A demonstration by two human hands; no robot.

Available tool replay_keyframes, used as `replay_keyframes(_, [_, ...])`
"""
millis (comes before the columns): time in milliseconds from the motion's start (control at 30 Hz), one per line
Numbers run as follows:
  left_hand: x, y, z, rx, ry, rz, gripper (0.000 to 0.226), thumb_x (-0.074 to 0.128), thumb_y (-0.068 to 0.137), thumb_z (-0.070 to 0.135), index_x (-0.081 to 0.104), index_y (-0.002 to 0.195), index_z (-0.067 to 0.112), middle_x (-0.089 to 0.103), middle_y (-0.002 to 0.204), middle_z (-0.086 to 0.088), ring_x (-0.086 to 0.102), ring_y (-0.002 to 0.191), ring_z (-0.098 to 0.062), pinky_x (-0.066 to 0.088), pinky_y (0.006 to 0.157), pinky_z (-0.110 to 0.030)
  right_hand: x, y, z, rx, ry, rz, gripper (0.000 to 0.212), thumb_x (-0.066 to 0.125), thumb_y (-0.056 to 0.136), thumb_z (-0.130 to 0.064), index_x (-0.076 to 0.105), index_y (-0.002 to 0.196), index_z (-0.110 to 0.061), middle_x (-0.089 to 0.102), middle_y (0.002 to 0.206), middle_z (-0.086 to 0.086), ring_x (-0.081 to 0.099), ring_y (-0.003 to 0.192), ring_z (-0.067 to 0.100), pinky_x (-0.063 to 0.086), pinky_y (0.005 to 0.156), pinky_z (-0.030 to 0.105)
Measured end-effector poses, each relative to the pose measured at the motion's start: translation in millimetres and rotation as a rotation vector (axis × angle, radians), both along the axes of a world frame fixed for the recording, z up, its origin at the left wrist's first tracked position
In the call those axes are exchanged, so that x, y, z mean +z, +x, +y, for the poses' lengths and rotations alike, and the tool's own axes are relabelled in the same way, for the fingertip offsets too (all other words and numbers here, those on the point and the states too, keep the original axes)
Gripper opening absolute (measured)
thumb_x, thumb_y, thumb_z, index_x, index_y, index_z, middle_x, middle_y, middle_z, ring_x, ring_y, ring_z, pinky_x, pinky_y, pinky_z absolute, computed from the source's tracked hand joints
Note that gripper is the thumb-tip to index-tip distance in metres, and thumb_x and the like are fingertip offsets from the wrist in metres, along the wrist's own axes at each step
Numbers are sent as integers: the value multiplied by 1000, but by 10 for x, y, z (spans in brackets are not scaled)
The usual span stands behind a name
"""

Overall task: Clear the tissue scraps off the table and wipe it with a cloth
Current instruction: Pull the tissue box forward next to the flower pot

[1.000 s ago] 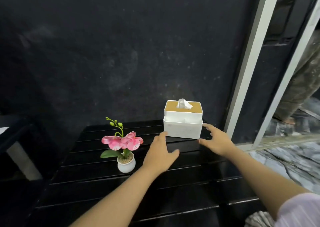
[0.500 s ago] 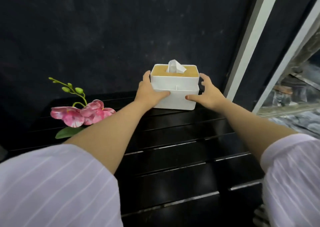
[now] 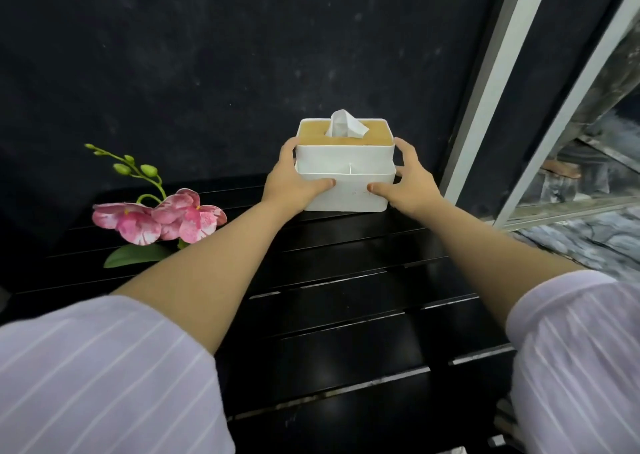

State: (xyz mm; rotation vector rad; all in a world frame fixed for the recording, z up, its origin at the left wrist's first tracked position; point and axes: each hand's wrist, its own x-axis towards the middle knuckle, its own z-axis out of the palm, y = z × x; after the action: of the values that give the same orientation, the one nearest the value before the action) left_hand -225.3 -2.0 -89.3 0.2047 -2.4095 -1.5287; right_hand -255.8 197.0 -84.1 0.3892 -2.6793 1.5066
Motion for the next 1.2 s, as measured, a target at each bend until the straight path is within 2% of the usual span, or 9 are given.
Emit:
replay_keyframes(67, [20,46,-8,-3,-4,-10,87,78,67,32,26,137,36,53,126,5,51,104,-15,42,76,-26,44,51,-5,0,5,-10,80,71,78,-21,20,139,-29,52,131,7,54,114,26,52,92,46])
replay_keyframes(200, [52,135,-4,12,4,-30,87,79,67,33,26,136,36,53,120,7,51,101,-15,40,65,-21,82,174,-39,-28,-8,-12,75,73,76,-24,26,135,-27,54,130,6,56,110,24,54,89,45])
replay_keyframes(433, [39,305,-28,18,1,-26,88,79,67,34,24,136,37,50,116,10,49,98,-14,36,61,-17,73,397,-62,-35,-29,1,77,73,76,-23,25,136,-28,54,130,5,56,112,25,53,88,43])
replay_keyframes(567, [36,417,-33,6,21,-21,88,79,67,31,25,136,36,50,117,10,49,101,-14,38,66,-19,95,542,-56,-10,-39,13,79,73,76,-22,25,138,-29,53,133,5,55,115,25,52,93,47])
replay_keyframes(700, [42,536,-38,-11,39,-30,89,80,66,30,24,136,36,53,124,6,51,105,-16,42,74,-25,105,660,-68,-23,-50,15,78,74,75,-22,27,137,-27,54,132,3,55,116,23,49,91,38])
replay_keyframes(833, [63,655,-46,-24,44,-29,90,81,66,30,24,135,36,53,121,6,51,105,-16,42,70,-23,146,785,-71,-26,-49,1,77,75,74,-23,28,136,-27,55,131,3,56,115,24,49,92,40])
replay_keyframes(933, [96,729,-47,-49,50,-43,91,81,66,29,23,135,35,52,120,7,50,106,-16,43,74,-25,160,889,-78,-35,-57,11,78,75,73,-24,29,136,-26,56,130,2,57,113,21,49,93,40])
replay_keyframes(1033, [99,846,-31,-60,78,-38,90,82,64,28,25,133,37,53,114,11,52,103,-13,41,68,-20,167,1008,-64,-47,-59,20,78,76,73,-25,30,136,-26,56,130,1,56,112,20,48,94,40])
replay_keyframes(1200, [114,1082,0,-82,74,-42,89,81,65,28,25,133,39,52,112,15,52,100,-10,41,67,-18,166,1218,10,-45,-68,0,81,76,72,-23,28,137,-29,57,128,-2,51,98,8,49,89,34])
